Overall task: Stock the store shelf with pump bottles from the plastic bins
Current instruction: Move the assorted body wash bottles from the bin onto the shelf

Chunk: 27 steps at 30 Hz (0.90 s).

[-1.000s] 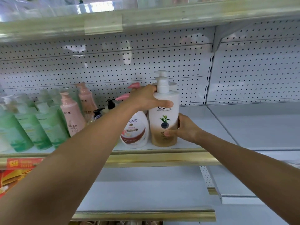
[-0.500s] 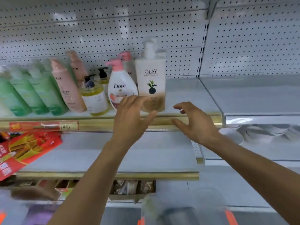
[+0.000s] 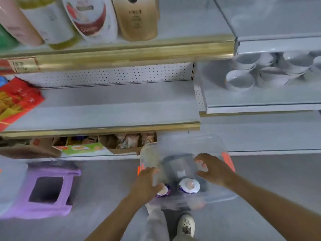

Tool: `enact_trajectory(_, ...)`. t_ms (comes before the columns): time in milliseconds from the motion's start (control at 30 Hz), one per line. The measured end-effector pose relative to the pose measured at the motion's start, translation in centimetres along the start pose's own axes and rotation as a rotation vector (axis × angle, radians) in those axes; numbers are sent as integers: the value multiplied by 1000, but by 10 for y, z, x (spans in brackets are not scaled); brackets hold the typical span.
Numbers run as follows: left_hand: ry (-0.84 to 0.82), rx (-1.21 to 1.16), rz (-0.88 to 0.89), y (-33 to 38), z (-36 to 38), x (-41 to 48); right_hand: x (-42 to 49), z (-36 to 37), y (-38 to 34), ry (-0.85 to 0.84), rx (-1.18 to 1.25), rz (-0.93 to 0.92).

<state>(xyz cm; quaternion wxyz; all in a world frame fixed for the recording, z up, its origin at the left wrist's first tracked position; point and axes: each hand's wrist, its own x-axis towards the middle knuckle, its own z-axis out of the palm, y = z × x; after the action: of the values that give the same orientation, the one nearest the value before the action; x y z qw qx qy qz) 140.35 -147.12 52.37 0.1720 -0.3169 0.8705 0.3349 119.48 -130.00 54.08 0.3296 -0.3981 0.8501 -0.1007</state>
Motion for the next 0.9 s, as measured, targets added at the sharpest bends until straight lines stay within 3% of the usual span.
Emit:
enact_trajectory(167, -74, 269, -16, -8, 48, 26, 11, 67, 39, -157, -2, 154)
enact_trajectory(400, -218, 652, 53, -33, 88, 53, 30, 125, 51, -188, 73, 133)
enact_trajectory(600, -65, 387, 103, -32, 79, 90, 47, 139, 60, -48, -3, 35)
enact_trajectory(733, -41, 159, 80, -28, 71, 120, 65, 136, 66, -44, 199, 58)
enact_trajectory(900, -105, 141, 116, -22, 70, 138, 83, 139, 62, -16, 523, 134)
